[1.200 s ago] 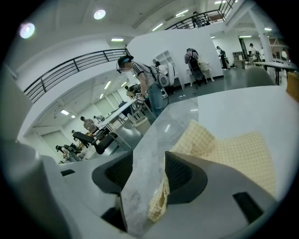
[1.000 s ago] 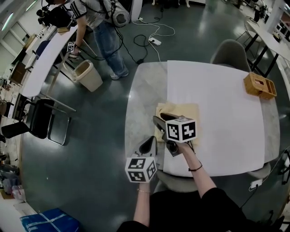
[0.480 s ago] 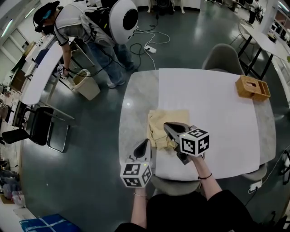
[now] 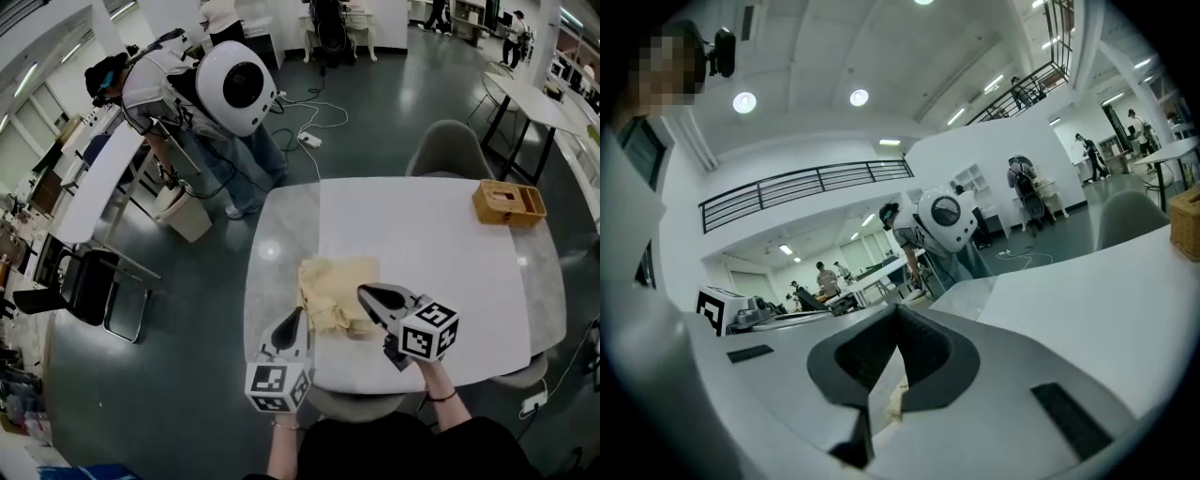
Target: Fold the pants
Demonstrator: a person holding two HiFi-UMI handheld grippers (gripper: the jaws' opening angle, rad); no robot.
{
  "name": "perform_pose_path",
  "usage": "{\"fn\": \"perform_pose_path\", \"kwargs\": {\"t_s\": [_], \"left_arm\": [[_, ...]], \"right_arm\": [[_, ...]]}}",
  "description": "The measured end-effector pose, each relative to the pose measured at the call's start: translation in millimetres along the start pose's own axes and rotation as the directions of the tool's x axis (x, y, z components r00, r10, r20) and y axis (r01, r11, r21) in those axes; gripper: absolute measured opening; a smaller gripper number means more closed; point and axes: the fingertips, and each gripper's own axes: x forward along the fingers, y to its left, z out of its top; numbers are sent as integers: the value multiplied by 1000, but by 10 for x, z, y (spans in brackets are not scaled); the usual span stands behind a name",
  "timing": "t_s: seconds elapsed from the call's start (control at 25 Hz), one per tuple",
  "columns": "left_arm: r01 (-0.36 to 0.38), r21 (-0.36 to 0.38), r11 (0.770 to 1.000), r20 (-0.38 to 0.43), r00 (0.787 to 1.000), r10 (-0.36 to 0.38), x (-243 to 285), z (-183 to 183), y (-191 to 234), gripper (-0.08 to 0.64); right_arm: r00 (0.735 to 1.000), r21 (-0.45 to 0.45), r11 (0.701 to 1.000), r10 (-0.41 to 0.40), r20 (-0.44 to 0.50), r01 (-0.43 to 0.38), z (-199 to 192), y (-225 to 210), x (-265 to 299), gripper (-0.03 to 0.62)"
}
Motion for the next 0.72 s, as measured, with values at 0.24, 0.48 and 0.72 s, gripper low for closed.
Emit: {"fn": "perform_pose_path", "kwargs": {"t_s": [0.24,0.48,0.72], "left_arm": [[-14,48,999,67,998,11,-134,257,-167,14],[-28,70,997,116,993,20,-250,401,-333,14],[-53,78,996,158,987,40,-322,526,-413,14]], "right_arm": [[996,-26,999,-23,92,25,248,9,-438,14],[984,-31,997,-71,161,77,388,-60,-816,14],[970,-19,991,-125,209,132,445,-185,-1114,14]]}}
